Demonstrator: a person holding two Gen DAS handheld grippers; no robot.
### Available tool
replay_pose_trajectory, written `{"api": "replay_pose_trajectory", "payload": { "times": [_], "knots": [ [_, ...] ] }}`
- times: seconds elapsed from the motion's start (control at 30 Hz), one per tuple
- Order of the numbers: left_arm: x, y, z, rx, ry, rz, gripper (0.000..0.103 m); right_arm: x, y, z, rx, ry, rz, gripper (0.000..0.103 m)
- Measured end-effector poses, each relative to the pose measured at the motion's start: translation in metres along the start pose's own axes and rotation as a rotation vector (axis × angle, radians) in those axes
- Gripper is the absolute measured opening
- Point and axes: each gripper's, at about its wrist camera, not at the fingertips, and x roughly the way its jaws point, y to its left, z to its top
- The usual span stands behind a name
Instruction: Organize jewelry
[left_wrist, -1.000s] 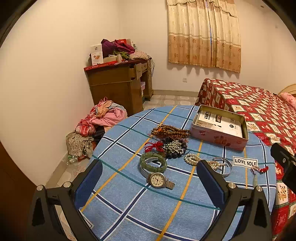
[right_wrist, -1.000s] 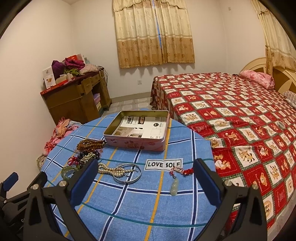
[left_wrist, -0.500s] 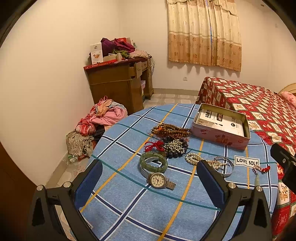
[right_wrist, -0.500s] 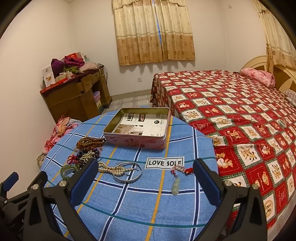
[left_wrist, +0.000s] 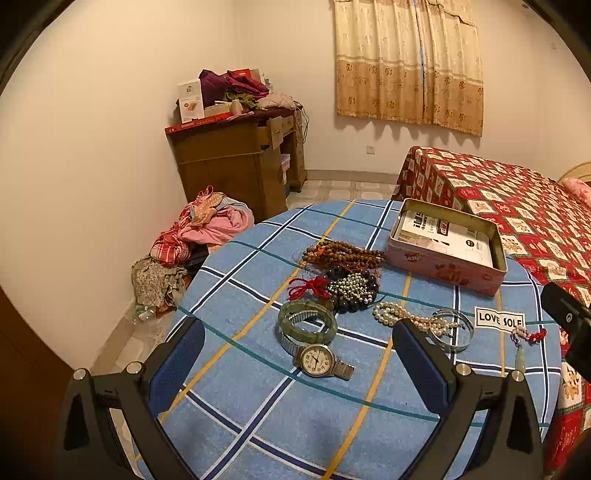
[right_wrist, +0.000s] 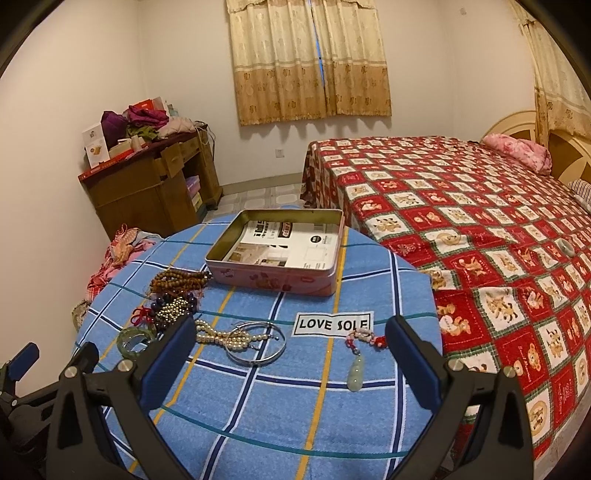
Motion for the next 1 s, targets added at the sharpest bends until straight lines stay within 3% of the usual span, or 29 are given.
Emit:
{"api": "replay_pose_trajectory", "payload": {
  "times": [0.57, 0.63, 0.7, 0.77, 0.83, 1.0],
  "knots": [
    [0.025, 0.017, 0.002, 0.014, 0.037, -0.021, 0.101, 0.016, -0.002, 0.004, -0.031, 0.006, -0.007, 0.103],
    [0.033, 0.028, -0.005, 0.019, 0.060, -0.012, 0.101, 0.022, -0.004, 0.000, -0.054, 0.020, 0.050, 0.087],
    [0.041, 0.040, -0.015, 0.017, 0.091, -0.016, 0.101, 0.035, -0.002, -0.009, -0.095, 0.085, 0.095, 0.055],
    [0.051, 0.053, -0.025, -0.008, 0.130, -0.011, 0.101, 0.054, 0.000, -0.019, -0.111, 0.178, 0.152, 0.049],
    [0.060, 0.065, -0.032, -0.041, 0.168, -0.028, 0.101, 0.072, 0.003, -0.024, -0.105, 0.258, 0.212, 0.049],
    [0.069, 0.076, -0.037, -0.085, 0.195, -0.058, 0.101, 0.096, 0.018, -0.032, -0.129, 0.335, 0.264, 0.048]
  ]
}}
